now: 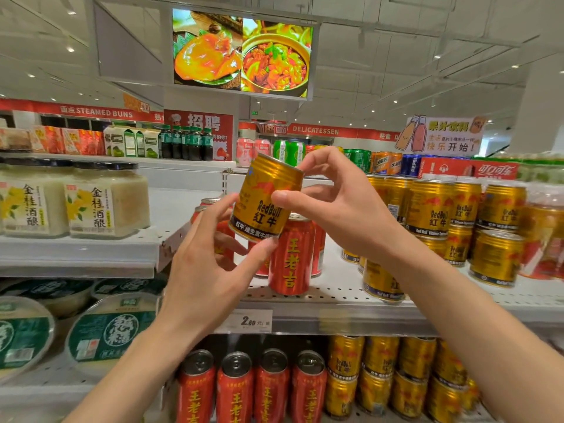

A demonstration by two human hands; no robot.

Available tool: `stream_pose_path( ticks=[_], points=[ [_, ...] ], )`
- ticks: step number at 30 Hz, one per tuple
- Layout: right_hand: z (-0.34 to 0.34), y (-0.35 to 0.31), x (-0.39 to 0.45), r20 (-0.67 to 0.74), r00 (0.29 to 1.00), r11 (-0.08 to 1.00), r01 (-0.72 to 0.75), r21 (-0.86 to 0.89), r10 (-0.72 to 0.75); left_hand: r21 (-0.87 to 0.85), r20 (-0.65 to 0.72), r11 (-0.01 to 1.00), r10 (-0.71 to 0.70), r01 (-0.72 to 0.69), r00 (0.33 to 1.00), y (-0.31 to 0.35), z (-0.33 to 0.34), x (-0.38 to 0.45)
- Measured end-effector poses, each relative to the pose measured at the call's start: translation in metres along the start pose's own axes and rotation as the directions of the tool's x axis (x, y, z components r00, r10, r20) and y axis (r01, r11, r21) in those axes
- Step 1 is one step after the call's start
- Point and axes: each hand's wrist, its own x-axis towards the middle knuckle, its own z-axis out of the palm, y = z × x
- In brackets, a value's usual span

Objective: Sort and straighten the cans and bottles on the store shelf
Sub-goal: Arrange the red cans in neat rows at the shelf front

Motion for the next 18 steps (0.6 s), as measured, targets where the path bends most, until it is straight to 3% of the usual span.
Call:
stream_pose_path(
  ticks=[7,18],
  points=[
    [-0.012,0.0,-0.018,-0.026,0.999,0.999,-0.03,0.011,0.03,-0.097,-0.011,0.995,0.002,-0.003,1.0,0.014,0.012,-0.01],
    [-0.101,0.017,-0.062,-0.054,0.998,0.998,-0.024,0.06,0.027,-0.036,-0.038,0.997,0.064,-0.065,0.997,0.067,0.084,-0.022]
  ],
)
